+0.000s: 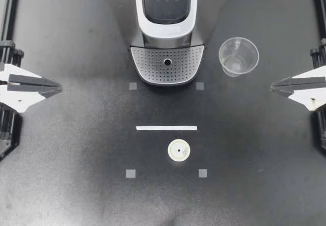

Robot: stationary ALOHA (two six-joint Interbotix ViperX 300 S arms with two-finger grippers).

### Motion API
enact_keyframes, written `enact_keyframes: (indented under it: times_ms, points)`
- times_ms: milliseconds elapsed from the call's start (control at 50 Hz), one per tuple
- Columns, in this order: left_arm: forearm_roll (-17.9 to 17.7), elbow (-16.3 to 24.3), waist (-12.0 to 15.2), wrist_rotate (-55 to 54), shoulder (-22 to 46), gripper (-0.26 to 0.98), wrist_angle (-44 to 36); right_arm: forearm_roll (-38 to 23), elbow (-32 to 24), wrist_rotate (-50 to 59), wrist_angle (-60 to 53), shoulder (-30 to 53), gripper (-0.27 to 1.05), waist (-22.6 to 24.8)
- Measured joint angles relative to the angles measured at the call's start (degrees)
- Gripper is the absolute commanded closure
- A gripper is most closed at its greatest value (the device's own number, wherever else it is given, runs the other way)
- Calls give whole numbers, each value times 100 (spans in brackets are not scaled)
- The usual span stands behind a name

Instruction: Place the coffee capsule inside the capsule container, then place the cup onto the center of the cup tray, then push the 'Hot Water' and 'Travel Mug' buttons.

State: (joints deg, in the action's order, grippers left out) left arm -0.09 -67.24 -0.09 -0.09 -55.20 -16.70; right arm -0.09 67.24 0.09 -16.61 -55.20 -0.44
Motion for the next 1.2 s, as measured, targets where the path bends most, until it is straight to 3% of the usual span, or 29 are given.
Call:
enact_keyframes:
  times_ms: [260, 500, 780, 1060, 1200]
  points:
    - [9, 9, -26, -53, 536, 56, 0, 0, -26, 35, 0, 483, 71, -9]
    - [18, 255, -97, -369, 1802, 56, 62, 0, -202, 255, 35, 1617, 71, 0]
    - [18, 1063, -378, -510, 3322, 56, 870, 0, -369, 439, 105, 2733, 71, 264]
    - [18, 1916, -413, -492, 4632, 55, 1635, 0, -598, 448, 114, 3524, 71, 466]
    - [18, 2215, -413, -492, 5045, 48, 1731, 0, -703, 448, 229, 3858, 71, 545]
